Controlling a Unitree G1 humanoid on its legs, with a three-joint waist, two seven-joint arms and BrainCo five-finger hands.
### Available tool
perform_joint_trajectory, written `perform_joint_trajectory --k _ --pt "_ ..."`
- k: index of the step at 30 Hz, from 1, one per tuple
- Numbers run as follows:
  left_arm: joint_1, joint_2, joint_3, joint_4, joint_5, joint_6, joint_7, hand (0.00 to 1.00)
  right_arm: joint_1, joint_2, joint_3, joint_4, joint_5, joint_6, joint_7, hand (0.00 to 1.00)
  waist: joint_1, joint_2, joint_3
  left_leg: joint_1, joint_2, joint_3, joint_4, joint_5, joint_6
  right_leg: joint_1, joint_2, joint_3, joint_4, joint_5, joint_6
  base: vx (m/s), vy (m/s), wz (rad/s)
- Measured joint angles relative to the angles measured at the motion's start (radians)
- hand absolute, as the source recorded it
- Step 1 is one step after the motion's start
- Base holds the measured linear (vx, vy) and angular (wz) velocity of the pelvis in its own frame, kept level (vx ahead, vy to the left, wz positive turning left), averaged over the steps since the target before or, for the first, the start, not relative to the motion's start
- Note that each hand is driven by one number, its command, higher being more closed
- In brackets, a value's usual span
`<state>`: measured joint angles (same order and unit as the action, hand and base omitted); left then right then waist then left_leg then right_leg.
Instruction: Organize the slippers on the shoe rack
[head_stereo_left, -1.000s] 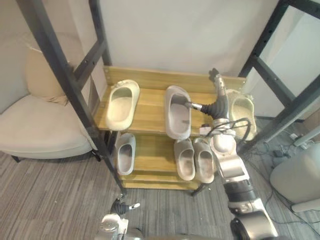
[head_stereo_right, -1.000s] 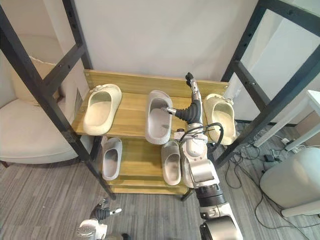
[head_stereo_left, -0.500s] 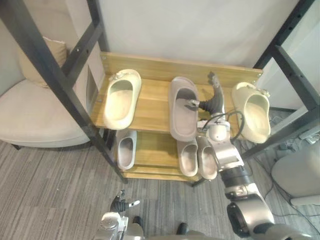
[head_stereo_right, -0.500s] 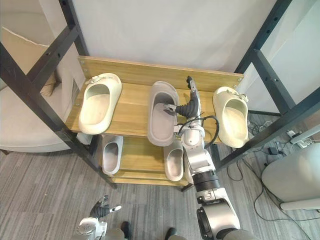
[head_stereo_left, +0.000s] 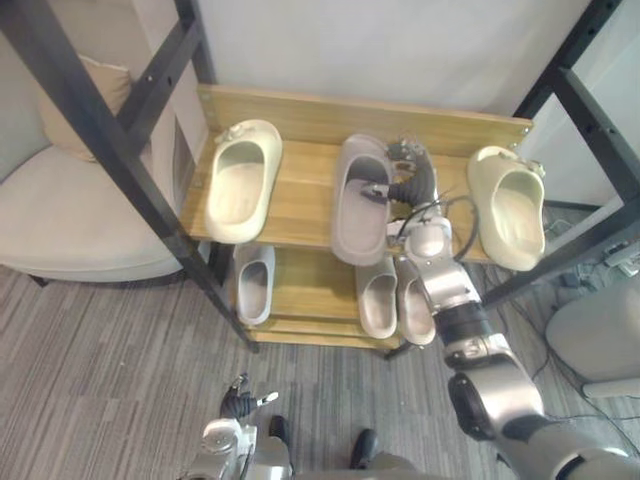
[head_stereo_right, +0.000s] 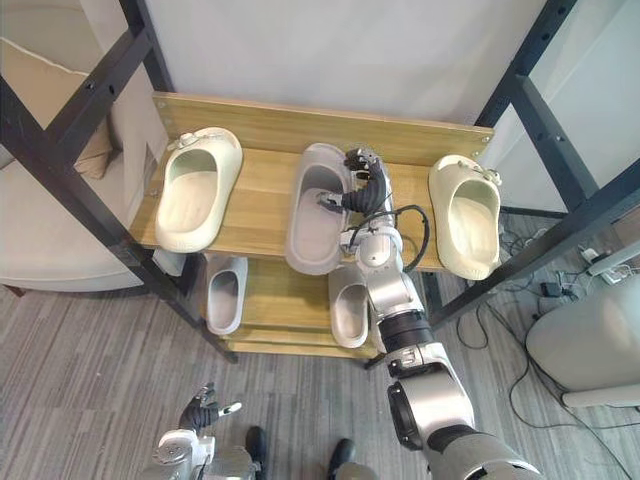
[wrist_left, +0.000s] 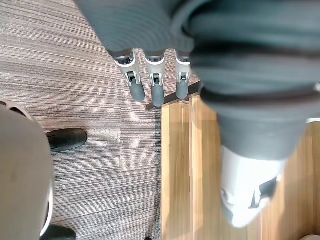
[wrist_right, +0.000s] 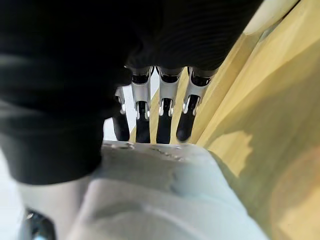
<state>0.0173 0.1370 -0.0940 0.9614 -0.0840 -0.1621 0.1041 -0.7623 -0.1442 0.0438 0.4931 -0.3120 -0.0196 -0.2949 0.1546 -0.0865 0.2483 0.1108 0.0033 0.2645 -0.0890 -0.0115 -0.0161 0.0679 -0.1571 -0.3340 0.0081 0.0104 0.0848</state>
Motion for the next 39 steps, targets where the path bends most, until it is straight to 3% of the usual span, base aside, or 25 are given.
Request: perform_joint_trajectory --k 12,25,33,39 --pt "-0.004 0.003 0.0 0.003 -0.008 0.001 0.001 0.0 0.005 -0.014 0.013 -0.008 0.041 -0.029 0.0 1.0 0.008 -0.007 0.003 0.017 0.001 -0.005 -0.012 0.012 0.001 0.022 0.002 -0.012 -0.013 0.001 0.001 0.0 -0.009 0.02" --pt "-0.001 0.003 0.001 0.005 -0.002 0.004 0.0 0.0 0.262 0.057 0.035 -0.291 0.119 -0.055 0.01 1.0 -0.003 -0.01 0.001 0.053 0.001 -0.014 -0.012 0.012 0.001 0.063 0.0 -0.017 -0.015 0.001 0.001 -0.01 -0.003 0.0" --pt "0.007 0.004 0.019 0.026 0.015 0.003 -0.009 0.0 0.389 0.061 0.101 -0.632 0.198 -0.178 0.042 1.0 -0.039 -0.018 -0.014 0.068 0.002 -0.017 -0.006 0.011 0.001 0.075 -0.002 -0.021 -0.013 -0.001 0.003 -0.03 -0.014 0.0" --pt "0.007 0.004 0.018 0.051 0.042 0.003 -0.017 0.0 0.516 0.061 0.13 -0.724 0.284 -0.217 0.11 1.0 -0.062 -0.016 -0.035 0.068 0.002 -0.017 -0.005 0.011 0.001 0.076 -0.002 -0.022 -0.014 -0.001 0.003 0.0 0.0 0.0"
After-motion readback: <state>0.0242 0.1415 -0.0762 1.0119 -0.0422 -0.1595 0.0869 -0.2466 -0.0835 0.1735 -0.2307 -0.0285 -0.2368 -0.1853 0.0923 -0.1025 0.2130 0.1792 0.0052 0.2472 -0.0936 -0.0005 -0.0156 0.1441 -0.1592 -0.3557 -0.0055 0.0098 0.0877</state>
